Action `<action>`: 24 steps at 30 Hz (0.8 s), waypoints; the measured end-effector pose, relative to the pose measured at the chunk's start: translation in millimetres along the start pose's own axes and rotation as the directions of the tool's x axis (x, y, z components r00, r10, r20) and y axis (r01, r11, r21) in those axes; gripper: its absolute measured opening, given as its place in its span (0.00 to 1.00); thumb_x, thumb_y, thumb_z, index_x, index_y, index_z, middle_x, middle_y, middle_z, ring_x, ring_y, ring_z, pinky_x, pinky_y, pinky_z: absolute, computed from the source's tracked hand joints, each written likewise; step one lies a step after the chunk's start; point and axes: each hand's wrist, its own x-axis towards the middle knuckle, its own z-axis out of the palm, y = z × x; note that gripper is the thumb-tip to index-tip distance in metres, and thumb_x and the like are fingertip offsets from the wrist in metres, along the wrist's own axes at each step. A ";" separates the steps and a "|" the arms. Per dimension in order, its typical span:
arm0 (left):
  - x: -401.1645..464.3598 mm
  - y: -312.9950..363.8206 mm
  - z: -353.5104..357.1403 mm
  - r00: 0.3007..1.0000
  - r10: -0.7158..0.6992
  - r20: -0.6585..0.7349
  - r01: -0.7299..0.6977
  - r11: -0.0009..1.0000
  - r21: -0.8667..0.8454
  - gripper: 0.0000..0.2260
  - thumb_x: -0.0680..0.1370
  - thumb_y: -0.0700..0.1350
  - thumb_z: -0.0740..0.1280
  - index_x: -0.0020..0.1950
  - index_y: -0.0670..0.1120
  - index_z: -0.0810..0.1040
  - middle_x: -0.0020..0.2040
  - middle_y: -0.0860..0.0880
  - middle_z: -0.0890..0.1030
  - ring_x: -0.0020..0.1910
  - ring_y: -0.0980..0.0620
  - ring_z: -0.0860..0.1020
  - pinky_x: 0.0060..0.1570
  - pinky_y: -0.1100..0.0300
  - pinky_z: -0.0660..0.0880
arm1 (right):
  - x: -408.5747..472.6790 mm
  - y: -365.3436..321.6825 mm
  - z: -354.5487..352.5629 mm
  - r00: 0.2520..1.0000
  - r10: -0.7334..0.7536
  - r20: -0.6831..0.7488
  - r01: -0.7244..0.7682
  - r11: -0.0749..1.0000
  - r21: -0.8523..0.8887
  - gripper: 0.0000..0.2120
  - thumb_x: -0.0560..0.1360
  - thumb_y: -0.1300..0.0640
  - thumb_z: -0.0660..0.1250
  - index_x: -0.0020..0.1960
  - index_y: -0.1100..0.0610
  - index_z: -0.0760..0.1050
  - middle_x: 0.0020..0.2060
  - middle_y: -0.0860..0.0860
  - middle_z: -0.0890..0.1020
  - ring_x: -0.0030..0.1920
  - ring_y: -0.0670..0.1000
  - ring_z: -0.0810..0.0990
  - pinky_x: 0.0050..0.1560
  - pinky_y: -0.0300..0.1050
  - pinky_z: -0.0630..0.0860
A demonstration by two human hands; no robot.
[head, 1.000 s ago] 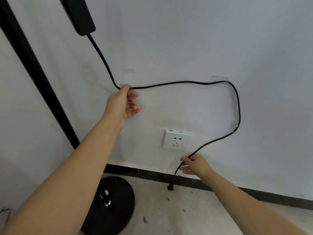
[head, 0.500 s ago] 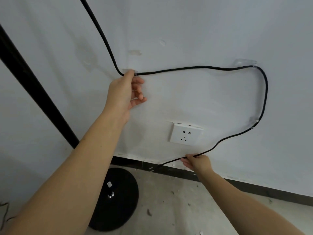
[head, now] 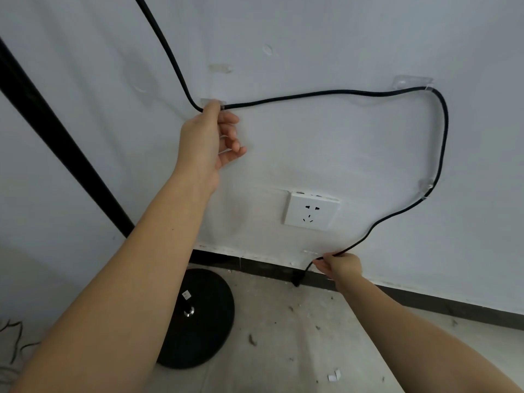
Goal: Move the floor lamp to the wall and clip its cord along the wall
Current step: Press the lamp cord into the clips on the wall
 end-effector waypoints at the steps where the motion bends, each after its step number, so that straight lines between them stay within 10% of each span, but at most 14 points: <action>1: 0.2 -0.4 -0.2 1.000 0.002 0.000 -0.002 1.000 0.005 0.14 0.76 0.48 0.59 0.33 0.46 0.76 0.21 0.52 0.72 0.20 0.54 0.70 0.28 0.61 0.76 | -1.7 -0.4 -0.3 0.999 0.007 0.043 -0.010 0.998 0.061 0.04 0.75 0.69 0.63 0.42 0.70 0.73 0.36 0.63 0.81 0.28 0.54 0.83 0.25 0.39 0.80; 9: 0.0 -2.3 0.4 1.000 0.024 -0.008 -0.024 1.000 0.001 0.14 0.76 0.48 0.59 0.33 0.46 0.76 0.21 0.52 0.72 0.21 0.53 0.70 0.28 0.60 0.76 | -10.8 0.0 8.2 0.992 -0.010 0.125 -0.034 0.937 0.348 0.05 0.76 0.70 0.62 0.42 0.68 0.74 0.37 0.60 0.82 0.38 0.56 0.83 0.51 0.44 0.79; 13: -0.6 -1.8 0.2 1.000 0.021 -0.006 -0.021 1.000 0.004 0.14 0.77 0.48 0.59 0.33 0.46 0.76 0.21 0.52 0.72 0.21 0.54 0.70 0.27 0.60 0.76 | -6.7 7.5 15.2 0.998 -0.065 -0.027 0.070 0.975 0.213 0.03 0.76 0.67 0.63 0.45 0.65 0.75 0.35 0.57 0.81 0.35 0.52 0.82 0.36 0.40 0.82; 19: 0.2 -2.1 0.0 1.000 0.023 0.004 -0.023 1.000 0.007 0.15 0.77 0.48 0.58 0.33 0.46 0.76 0.22 0.52 0.72 0.21 0.53 0.70 0.28 0.60 0.76 | 0.0 14.2 13.1 0.974 -0.176 -0.141 0.167 0.983 -0.074 0.02 0.75 0.62 0.66 0.46 0.60 0.74 0.40 0.56 0.80 0.37 0.52 0.80 0.40 0.46 0.78; 24: -0.1 -1.7 0.8 1.000 0.011 0.001 -0.011 1.000 0.005 0.15 0.77 0.48 0.59 0.33 0.46 0.76 0.21 0.52 0.72 0.21 0.54 0.70 0.28 0.60 0.76 | 6.2 5.7 13.1 0.995 0.094 -0.039 -0.091 0.994 0.066 0.04 0.76 0.63 0.65 0.44 0.64 0.73 0.36 0.58 0.79 0.35 0.54 0.81 0.41 0.48 0.78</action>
